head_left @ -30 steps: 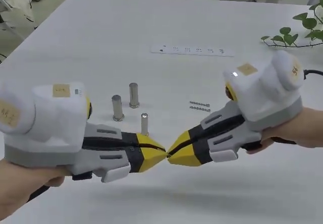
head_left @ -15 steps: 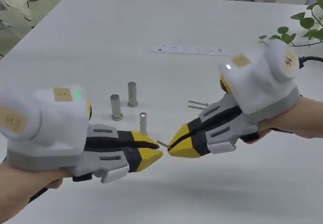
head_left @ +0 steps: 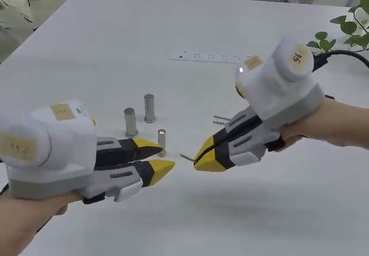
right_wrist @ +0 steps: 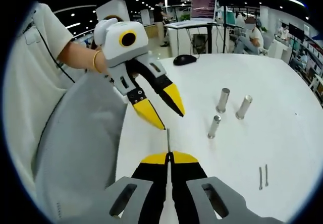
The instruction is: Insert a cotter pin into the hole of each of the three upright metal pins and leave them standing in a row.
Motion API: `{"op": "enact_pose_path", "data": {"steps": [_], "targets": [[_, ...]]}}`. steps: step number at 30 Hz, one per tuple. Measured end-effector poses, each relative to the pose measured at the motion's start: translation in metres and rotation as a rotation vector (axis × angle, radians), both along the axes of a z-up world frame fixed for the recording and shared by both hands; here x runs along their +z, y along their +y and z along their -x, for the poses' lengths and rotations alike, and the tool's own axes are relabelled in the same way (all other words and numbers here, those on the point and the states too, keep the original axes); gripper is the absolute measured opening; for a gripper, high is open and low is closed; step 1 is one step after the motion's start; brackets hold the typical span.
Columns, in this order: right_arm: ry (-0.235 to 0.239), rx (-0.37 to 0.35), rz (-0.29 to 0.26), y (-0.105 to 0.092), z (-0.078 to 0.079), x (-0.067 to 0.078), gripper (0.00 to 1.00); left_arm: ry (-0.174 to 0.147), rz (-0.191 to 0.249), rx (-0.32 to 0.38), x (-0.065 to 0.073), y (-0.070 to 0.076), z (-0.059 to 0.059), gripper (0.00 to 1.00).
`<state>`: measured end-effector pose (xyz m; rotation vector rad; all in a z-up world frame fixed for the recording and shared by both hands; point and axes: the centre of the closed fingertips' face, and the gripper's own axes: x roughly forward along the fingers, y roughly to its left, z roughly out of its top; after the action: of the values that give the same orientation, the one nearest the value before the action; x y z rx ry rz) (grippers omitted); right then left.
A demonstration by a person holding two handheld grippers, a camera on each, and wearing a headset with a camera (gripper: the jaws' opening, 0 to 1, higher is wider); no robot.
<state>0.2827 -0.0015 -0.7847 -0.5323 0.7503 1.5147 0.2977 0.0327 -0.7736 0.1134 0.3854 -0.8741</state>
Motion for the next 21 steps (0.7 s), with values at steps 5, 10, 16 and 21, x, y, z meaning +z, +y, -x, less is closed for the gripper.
{"op": "enact_pose_path", "data": {"steps": [5, 10, 16, 21], "targets": [[-0.022, -0.030, 0.051, -0.002, -0.011, -0.006, 0.02, 0.005, -0.033, 0.052, -0.009, 0.008, -0.009, 0.19], [-0.030, -0.049, 0.088, -0.002, -0.018, -0.011, 0.02, 0.008, -0.055, 0.089, -0.016, 0.013, -0.018, 0.20], [-0.010, -0.089, 0.122, -0.001, -0.027, -0.017, 0.02, 0.021, -0.076, 0.138, -0.023, 0.017, -0.031, 0.22], [-0.017, -0.123, 0.176, -0.003, -0.040, -0.024, 0.02, 0.037, -0.064, 0.179, -0.028, 0.016, -0.044, 0.23]]}}
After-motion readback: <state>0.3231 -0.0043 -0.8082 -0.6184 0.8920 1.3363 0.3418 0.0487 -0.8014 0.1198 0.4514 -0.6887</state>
